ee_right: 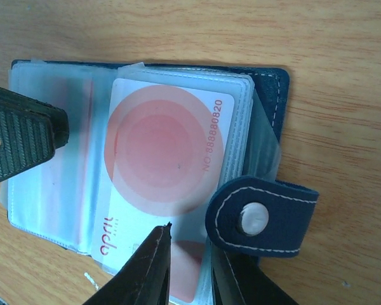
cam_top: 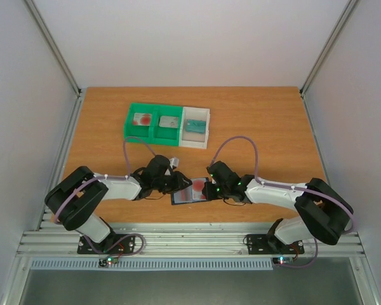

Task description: Take the credit cards out of the card holder

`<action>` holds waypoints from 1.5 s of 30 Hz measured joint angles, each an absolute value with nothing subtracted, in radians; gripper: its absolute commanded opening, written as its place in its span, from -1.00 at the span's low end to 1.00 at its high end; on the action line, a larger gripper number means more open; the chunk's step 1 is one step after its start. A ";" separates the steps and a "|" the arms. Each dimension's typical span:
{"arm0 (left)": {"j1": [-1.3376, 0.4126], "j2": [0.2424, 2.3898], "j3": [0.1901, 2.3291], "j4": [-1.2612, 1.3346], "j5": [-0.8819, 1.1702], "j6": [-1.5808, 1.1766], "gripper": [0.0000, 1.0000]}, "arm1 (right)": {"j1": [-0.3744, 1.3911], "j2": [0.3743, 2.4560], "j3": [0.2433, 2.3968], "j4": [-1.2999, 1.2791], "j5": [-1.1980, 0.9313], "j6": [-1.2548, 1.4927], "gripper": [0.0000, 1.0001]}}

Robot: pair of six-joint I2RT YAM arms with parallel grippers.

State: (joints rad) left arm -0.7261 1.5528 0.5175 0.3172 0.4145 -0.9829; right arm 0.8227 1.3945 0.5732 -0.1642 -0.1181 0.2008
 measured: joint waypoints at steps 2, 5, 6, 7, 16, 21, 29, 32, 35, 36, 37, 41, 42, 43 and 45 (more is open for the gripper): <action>-0.726 1.561 0.517 0.318 0.415 -0.983 -0.49 | 0.823 1.402 0.577 -0.165 -0.120 0.201 -0.65; -0.726 1.579 0.516 0.324 0.419 -0.983 -0.50 | 0.823 1.414 0.583 -0.163 -0.122 0.201 -0.67; -0.726 1.586 0.514 0.330 0.422 -0.984 -0.52 | 0.823 1.416 0.584 -0.162 -0.123 0.201 -0.67; -0.726 1.593 0.510 0.339 0.424 -0.987 -0.54 | 0.823 1.420 0.584 -0.162 -0.123 0.201 -0.67; -0.726 1.643 0.494 0.434 0.453 -1.021 -0.74 | 0.822 1.440 0.587 -0.151 -0.128 0.202 -0.72; -0.726 1.652 0.489 0.453 0.464 -1.039 -0.98 | 0.822 1.441 0.587 -0.148 -0.128 0.202 -0.73; -0.726 1.652 0.480 0.493 0.472 -1.047 -0.99 | 0.821 1.441 0.587 -0.149 -0.128 0.202 -0.74; -0.726 1.652 0.473 0.508 0.473 -1.048 -0.99 | 0.821 1.441 0.587 -0.149 -0.127 0.202 -0.74; -0.726 1.643 0.469 0.513 0.475 -1.048 -0.99 | 0.821 1.441 0.587 -0.149 -0.126 0.202 -0.75; -0.726 1.642 0.469 0.513 0.475 -1.048 -0.99 | 0.821 1.441 0.587 -0.149 -0.125 0.202 -0.75; -0.726 1.638 0.469 0.509 0.474 -1.047 -0.99 | 0.821 1.441 0.587 -0.149 -0.123 0.202 -0.75; -0.726 1.601 0.469 0.479 0.467 -1.033 -0.99 | 0.821 1.441 0.587 -0.150 -0.117 0.202 -0.76; -0.726 1.590 0.469 0.468 0.465 -1.026 -0.99 | 0.821 1.441 0.587 -0.150 -0.116 0.202 -0.76; -0.726 1.579 0.469 0.458 0.463 -1.019 -0.99 | 0.821 1.441 0.587 -0.150 -0.115 0.202 -0.76; -0.726 1.565 0.469 0.444 0.462 -1.009 -0.99 | 0.821 1.441 0.587 -0.150 -0.115 0.202 -0.76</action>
State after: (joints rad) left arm -0.7261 1.5654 0.4686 0.4438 0.4618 -1.0088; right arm 0.8207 1.4406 0.5865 -0.1501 -0.1150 0.2024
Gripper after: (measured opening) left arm 0.010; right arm 0.120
